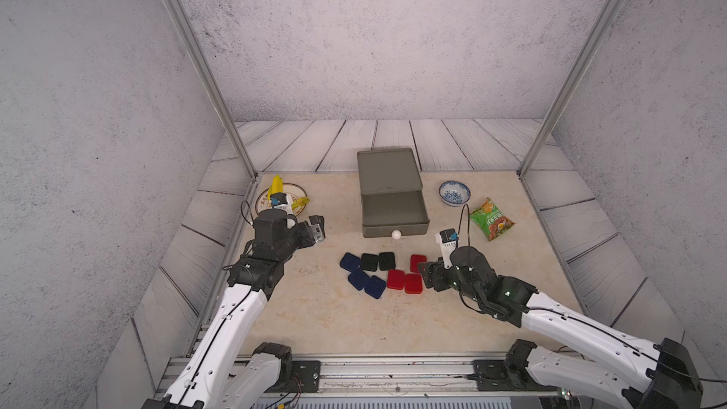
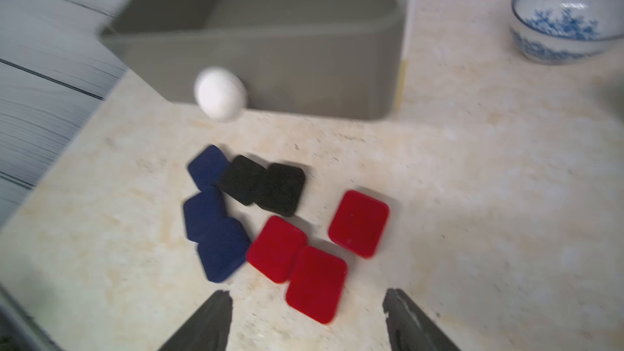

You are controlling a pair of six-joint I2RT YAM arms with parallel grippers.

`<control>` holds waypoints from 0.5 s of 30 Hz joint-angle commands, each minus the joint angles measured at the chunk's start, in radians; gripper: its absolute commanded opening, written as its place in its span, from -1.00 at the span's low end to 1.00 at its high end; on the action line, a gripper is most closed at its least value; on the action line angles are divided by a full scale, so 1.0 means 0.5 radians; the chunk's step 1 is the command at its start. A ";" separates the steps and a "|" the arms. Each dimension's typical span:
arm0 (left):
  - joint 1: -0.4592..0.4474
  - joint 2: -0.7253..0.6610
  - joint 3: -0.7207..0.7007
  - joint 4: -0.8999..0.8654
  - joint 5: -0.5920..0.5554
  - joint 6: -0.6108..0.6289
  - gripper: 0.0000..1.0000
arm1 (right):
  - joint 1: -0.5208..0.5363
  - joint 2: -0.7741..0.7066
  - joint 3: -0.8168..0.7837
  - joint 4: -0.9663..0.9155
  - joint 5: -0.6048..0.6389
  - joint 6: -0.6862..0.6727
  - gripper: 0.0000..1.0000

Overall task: Place the brooch boxes into the drawer by color
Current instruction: Open the drawer in the storage box, then pick up the brooch box from the center of the board.

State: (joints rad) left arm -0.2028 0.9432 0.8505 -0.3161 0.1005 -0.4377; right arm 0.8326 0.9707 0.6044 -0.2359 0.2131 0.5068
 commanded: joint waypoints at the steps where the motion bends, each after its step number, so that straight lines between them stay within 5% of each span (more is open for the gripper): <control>1: -0.015 0.035 0.063 -0.010 0.041 -0.022 0.96 | 0.001 -0.019 -0.117 0.012 0.223 0.020 0.57; 15: -0.018 0.061 0.046 0.010 -0.009 0.006 0.96 | -0.114 0.697 -0.094 0.666 0.107 0.021 0.74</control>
State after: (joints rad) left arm -0.2054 0.9722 0.8597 -0.3141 0.1089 -0.4492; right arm 0.7841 1.2785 0.5259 0.0147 0.2790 0.5343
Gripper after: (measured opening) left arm 0.982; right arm 0.867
